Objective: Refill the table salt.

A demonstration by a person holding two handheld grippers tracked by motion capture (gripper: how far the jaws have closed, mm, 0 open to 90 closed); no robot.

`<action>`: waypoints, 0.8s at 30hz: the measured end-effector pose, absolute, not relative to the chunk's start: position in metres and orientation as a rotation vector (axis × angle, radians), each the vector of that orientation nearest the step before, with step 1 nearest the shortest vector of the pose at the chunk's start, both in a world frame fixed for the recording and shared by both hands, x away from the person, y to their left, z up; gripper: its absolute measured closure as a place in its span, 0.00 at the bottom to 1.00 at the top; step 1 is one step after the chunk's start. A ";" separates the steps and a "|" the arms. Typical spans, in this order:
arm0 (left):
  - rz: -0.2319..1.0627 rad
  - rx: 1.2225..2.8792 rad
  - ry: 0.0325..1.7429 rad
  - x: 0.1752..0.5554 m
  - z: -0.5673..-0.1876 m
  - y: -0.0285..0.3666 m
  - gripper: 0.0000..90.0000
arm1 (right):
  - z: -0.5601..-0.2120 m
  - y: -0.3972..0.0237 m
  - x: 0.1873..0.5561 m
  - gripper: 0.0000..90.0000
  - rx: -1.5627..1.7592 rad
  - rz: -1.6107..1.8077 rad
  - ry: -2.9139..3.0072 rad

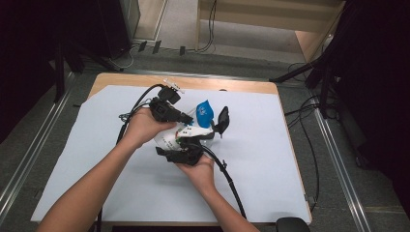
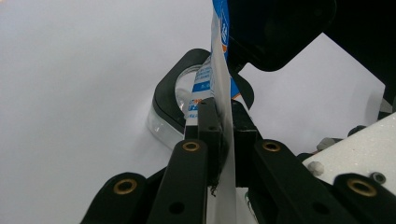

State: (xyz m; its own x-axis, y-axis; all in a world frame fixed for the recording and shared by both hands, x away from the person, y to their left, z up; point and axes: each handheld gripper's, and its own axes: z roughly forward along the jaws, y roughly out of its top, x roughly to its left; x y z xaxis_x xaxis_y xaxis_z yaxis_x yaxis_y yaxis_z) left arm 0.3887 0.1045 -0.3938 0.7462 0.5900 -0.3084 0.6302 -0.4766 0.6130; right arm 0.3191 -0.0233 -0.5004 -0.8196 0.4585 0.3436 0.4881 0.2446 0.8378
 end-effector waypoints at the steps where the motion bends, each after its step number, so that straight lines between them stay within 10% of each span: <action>1: -0.068 2.207 0.912 0.389 -0.394 0.104 0.98 | -0.500 -0.023 0.319 0.62 -0.938 -1.667 -2.463; 24: -0.074 2.234 0.902 0.392 -0.382 0.104 0.95 | -0.497 -0.025 0.320 0.65 -1.002 -1.733 -2.288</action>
